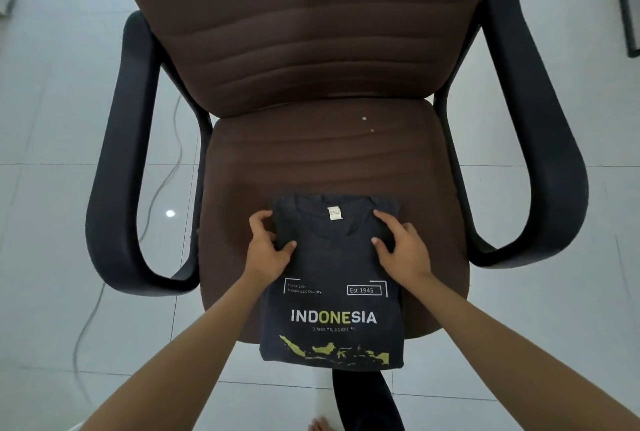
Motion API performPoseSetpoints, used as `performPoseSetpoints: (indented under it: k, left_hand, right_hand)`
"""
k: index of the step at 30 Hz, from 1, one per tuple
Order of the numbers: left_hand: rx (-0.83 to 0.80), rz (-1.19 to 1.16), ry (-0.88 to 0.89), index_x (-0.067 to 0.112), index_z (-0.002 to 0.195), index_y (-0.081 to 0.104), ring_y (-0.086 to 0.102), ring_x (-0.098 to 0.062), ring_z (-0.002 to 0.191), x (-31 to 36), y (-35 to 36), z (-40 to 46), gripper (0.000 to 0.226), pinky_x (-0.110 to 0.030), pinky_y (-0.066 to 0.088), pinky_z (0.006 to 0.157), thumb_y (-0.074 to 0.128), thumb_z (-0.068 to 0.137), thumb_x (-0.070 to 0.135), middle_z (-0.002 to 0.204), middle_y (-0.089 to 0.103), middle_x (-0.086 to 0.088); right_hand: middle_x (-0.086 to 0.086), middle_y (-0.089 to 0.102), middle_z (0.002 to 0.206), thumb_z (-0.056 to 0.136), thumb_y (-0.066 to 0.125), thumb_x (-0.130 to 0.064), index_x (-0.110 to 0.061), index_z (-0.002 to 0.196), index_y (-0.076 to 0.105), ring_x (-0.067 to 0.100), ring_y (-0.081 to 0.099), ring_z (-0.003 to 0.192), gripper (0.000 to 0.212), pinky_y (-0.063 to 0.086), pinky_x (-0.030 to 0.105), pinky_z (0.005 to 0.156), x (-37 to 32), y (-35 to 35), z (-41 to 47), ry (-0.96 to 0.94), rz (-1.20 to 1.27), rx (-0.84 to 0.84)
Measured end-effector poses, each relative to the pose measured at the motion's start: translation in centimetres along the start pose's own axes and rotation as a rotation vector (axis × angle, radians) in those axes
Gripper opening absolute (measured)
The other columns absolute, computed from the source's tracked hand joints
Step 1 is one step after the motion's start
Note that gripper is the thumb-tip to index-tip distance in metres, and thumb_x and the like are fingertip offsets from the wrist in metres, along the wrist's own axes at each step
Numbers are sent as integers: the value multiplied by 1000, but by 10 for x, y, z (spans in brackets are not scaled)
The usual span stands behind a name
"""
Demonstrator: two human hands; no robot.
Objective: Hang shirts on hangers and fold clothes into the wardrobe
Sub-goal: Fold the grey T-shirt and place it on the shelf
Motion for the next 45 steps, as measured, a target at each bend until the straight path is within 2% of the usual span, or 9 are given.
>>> performPoseSetpoints:
  k: [3,6,11,17,23,29,34,41,45]
  left_hand:
    - [-72,2,68,27,117,26,61,-11,84,5,1,-2,63,-20,50,73,67,79,-2,93,57,0]
    - [-122,27,127,20,110,41,55,-6,97,12,2,-7,47,-12,43,85,62,79,-9,106,52,6]
    - [-130,-94,27,14,99,63,56,-19,105,17,-3,-22,30,-27,47,88,62,81,-10,114,59,-8]
    - [-61,-227,0,13,112,61,55,-24,108,25,-35,-63,38,-34,49,92,63,81,-9,120,54,-7]
    - [52,-292,35,15,115,61,56,-26,110,15,-81,-147,44,-42,52,94,61,80,-13,123,54,-7]
    - [280,-444,135,18,118,58,57,-27,108,3,-159,-283,55,-45,55,87,58,76,-18,121,54,-6]
    - [549,-507,217,25,122,57,59,-27,107,-19,-253,-411,62,-45,54,88,58,76,-17,122,54,-5]
    - [980,-520,315,21,125,57,59,-24,109,-52,-373,-580,56,-41,52,93,66,78,-8,125,55,-4]
    - [1173,-494,305,19,128,55,59,-25,110,-76,-409,-660,55,-43,52,94,68,79,-4,121,55,0]
  right_hand:
    - [8,45,108,90,62,-21,-39,137,43,15,50,87,54,41,24,94,2,5,0,50,161,-96]
    - [7,52,124,91,61,-13,-34,132,51,17,51,110,47,36,22,101,3,7,-1,46,259,-135]
    - [4,57,130,90,59,0,-29,110,65,20,51,121,36,43,33,104,-5,-4,-9,88,474,-158]
    - [5,57,124,86,61,4,-27,107,65,20,56,110,38,51,31,93,-27,-23,-38,75,520,-143]
    - [2,59,118,82,65,5,-23,112,64,18,58,106,41,48,22,87,-78,-40,-95,-112,446,-138]
    - [-2,60,119,78,67,7,-16,118,62,14,55,112,47,43,27,101,-175,-45,-188,-424,335,-134]
    - [-4,57,120,79,67,3,-22,121,59,12,55,109,50,44,20,90,-293,-39,-277,-685,319,-227]
    - [0,59,121,76,69,1,-23,123,58,18,57,110,54,48,35,98,-449,9,-413,-1079,308,-399]
    - [0,59,123,75,70,3,-21,123,59,14,56,110,55,47,26,95,-513,47,-481,-1230,338,-522]
Point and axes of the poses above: each hand's wrist, its own z-axis towards the middle knuckle, its own y-axis out of the palm, x = y × z, the point moved 3 cm from there along z, towards the middle knuckle
